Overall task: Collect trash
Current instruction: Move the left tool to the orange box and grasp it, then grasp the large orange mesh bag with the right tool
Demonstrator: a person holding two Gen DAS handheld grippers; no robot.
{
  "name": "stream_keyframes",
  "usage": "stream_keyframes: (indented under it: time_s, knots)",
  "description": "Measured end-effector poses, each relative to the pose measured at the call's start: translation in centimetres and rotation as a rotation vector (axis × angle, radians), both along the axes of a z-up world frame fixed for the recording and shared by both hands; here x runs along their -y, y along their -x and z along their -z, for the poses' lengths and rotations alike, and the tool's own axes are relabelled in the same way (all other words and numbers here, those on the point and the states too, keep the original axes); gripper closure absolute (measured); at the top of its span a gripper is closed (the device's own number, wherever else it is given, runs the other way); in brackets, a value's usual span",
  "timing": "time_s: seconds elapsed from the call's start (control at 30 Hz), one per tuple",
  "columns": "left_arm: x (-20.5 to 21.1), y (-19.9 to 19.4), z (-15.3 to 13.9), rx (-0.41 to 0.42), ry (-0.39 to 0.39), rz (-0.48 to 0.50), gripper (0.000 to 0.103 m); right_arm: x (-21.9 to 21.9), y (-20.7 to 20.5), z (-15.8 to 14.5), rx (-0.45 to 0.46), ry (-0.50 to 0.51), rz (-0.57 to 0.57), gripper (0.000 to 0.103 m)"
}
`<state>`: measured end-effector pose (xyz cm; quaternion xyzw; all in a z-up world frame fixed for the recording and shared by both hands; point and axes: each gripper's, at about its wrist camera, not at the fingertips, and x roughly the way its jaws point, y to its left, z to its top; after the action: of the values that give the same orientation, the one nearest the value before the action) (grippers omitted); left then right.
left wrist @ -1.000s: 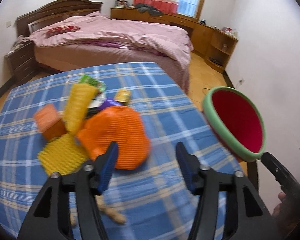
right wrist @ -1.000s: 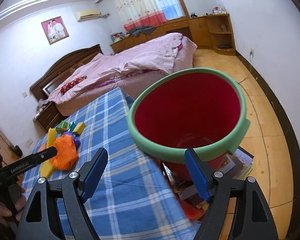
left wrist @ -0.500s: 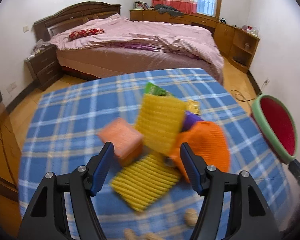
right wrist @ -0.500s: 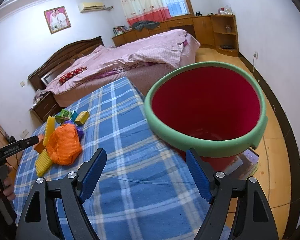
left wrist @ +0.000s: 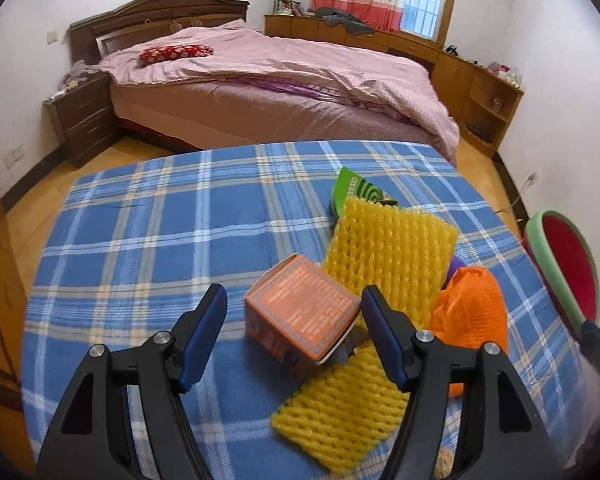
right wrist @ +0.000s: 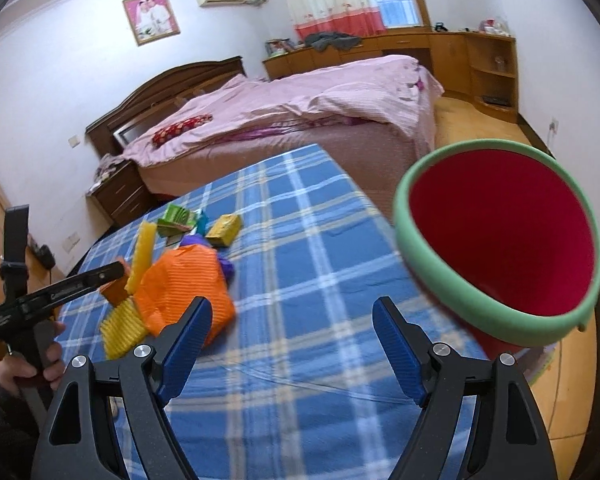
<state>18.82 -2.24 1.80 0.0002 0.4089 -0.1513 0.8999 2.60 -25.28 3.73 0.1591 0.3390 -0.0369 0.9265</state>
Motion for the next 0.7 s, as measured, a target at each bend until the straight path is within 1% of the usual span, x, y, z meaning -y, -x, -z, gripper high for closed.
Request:
stream_keyframes:
  time_s: [0.2,0.3,0.47,0.57,0.7]
  knots:
    - [0.5,-0.6,1.7,-0.060,0.013,0.017,0.034,-1.1,-1.2,0.5,-0.013,0.008,-0.022,0.020]
    - [0.4,-0.5,2.3,-0.066,0.015,0.008,0.035,-1.4,-1.7,0.7,-0.022,0.007,-0.027,0.020]
    - [-1.1,0.0,2.1,-0.054,0.078,-0.042,0.036,-2.1,-2.7,1.2,-0.042,0.019,-0.043,0.020]
    - [-2.0,0.4,1.7,-0.024,0.079,-0.079,0.036,-2.7,-3.6,1.8,-0.062,0.017,-0.055,0.020]
    - [-3.5,0.7,1.4,-0.005,0.108,-0.121,0.037,-3.9,-4.8,2.6,-0.096,0.007,-0.099,0.020]
